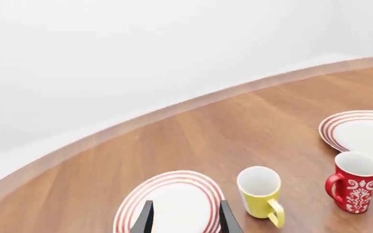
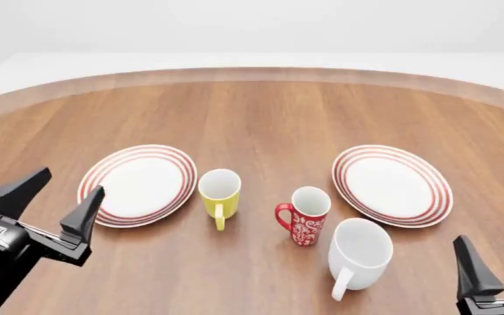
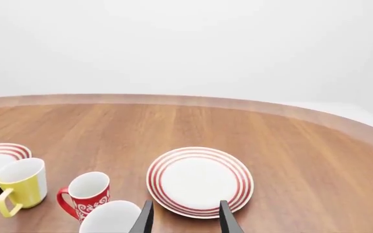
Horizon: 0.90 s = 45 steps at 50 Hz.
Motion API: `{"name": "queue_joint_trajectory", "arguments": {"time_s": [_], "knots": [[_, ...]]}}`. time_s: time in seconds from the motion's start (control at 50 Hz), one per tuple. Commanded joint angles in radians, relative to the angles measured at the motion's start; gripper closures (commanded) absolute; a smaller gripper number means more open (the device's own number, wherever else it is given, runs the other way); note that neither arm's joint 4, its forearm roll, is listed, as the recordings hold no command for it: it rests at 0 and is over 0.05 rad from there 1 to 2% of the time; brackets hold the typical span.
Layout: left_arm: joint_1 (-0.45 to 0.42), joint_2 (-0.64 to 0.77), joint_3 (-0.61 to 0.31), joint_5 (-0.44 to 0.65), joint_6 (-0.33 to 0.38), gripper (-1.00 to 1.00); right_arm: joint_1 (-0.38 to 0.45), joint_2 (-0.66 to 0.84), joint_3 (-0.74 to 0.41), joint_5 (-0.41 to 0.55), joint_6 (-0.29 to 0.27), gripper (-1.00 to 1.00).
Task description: Put the red mug on the left plate.
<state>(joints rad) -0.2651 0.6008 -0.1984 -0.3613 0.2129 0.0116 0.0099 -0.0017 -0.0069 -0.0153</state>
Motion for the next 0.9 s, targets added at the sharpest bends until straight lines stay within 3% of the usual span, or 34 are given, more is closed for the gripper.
{"name": "queue_joint_trajectory", "arguments": {"time_s": [0.02, 0.48, 0.62, 0.66, 0.9], "knots": [[-0.08, 0.161, -0.083, -0.057, 0.058, -1.0, 0.001, 0.003, 0.0, 0.0, -0.008, -1.0], [-0.244, 0.4, -0.209, -0.077, 0.151, -1.0, 0.005, -0.001, 0.001, 0.006, -0.017, -1.0], [-0.284, 0.423, -0.265, -0.044, 0.161, -1.0, 0.005, 0.002, 0.001, 0.005, -0.02, -1.0], [-0.303, 0.45, -0.292, -0.032, 0.192, -1.0, 0.01, 0.015, 0.001, -0.002, -0.027, -1.0], [-0.363, 0.536, -0.333, -0.011, 0.225, -1.0, 0.017, 0.037, 0.002, -0.011, -0.042, -1.0]]}}
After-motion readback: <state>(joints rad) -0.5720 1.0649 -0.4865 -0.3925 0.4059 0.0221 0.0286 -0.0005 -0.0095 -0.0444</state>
